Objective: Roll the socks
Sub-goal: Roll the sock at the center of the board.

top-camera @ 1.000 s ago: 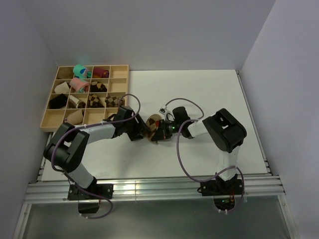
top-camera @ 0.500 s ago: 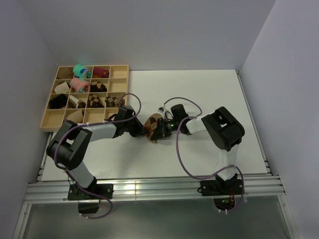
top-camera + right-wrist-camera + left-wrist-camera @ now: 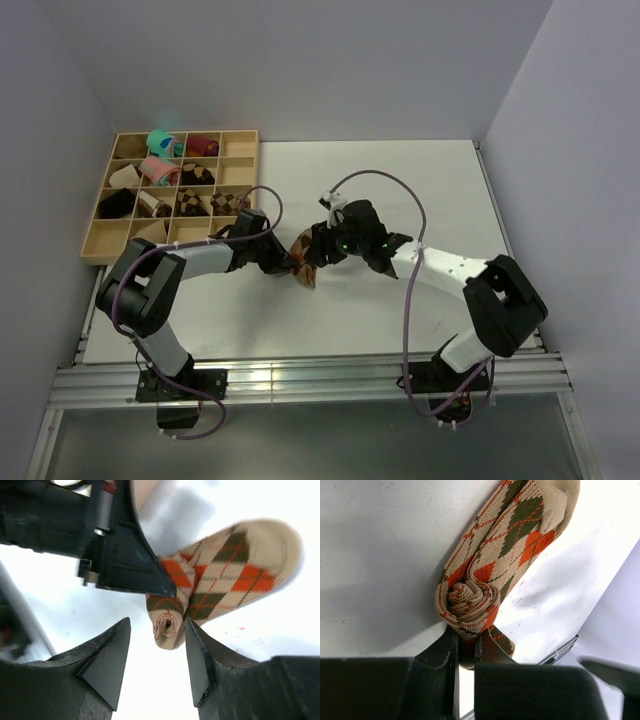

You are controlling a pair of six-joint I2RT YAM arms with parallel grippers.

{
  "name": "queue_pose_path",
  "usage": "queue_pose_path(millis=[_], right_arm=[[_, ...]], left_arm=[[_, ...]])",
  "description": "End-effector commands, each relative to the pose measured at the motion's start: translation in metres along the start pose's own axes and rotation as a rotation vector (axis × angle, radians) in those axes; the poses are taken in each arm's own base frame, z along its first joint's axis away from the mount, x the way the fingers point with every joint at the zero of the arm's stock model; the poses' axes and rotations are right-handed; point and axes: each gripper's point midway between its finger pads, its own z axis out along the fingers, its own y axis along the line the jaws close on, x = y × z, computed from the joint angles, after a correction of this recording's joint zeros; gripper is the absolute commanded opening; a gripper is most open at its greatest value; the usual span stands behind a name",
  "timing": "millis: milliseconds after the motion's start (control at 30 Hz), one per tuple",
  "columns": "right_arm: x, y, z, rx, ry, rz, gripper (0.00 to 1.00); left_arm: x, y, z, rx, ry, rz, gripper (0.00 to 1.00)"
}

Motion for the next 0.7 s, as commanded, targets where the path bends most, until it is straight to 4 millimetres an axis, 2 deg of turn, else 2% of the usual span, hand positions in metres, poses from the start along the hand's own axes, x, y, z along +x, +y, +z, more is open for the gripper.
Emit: queue_pose_path(millis=[0, 33, 133, 200, 400, 500, 533, 600, 667], right_arm=[[-0.013, -0.001, -0.008, 0.196, -0.039, -0.227, 0.56], [-0.017, 0.006, -0.006, 0.205, -0.048, -0.262, 0.56], [-0.009, 0.022, 0.002, 0.259, -0.025, -0.38, 0.58], [0.004, 0.032, 0.01, 0.275, 0.002, -0.45, 0.6], [0.014, 0.045, 0.021, 0.319, 0.007, -0.51, 0.64], [0.016, 0.042, 0.016, 0.309, 0.003, -0.423, 0.66], [0.011, 0.041, 0.015, 0.308, -0.001, -0.392, 0.65], [0.008, 0.022, 0.012, 0.339, 0.028, -0.316, 0.62], [0.0, 0.017, 0.013, 0.319, 0.041, -0.277, 0.6]], left_arm=[[0.016, 0.042, 0.0, -0.157, 0.072, 0.008, 0.01], [0.016, 0.043, -0.001, -0.161, 0.076, 0.008, 0.01], [0.018, 0.043, -0.002, -0.172, 0.093, 0.008, 0.0], [0.019, 0.043, -0.003, -0.178, 0.104, 0.013, 0.0], [0.024, 0.046, -0.008, -0.194, 0.137, 0.047, 0.01], [0.028, 0.052, -0.012, -0.212, 0.157, 0.085, 0.01], [0.028, 0.052, -0.014, -0.209, 0.158, 0.097, 0.01], [0.032, 0.055, -0.016, -0.206, 0.174, 0.122, 0.01], [0.035, 0.055, -0.017, -0.192, 0.193, 0.142, 0.01]])
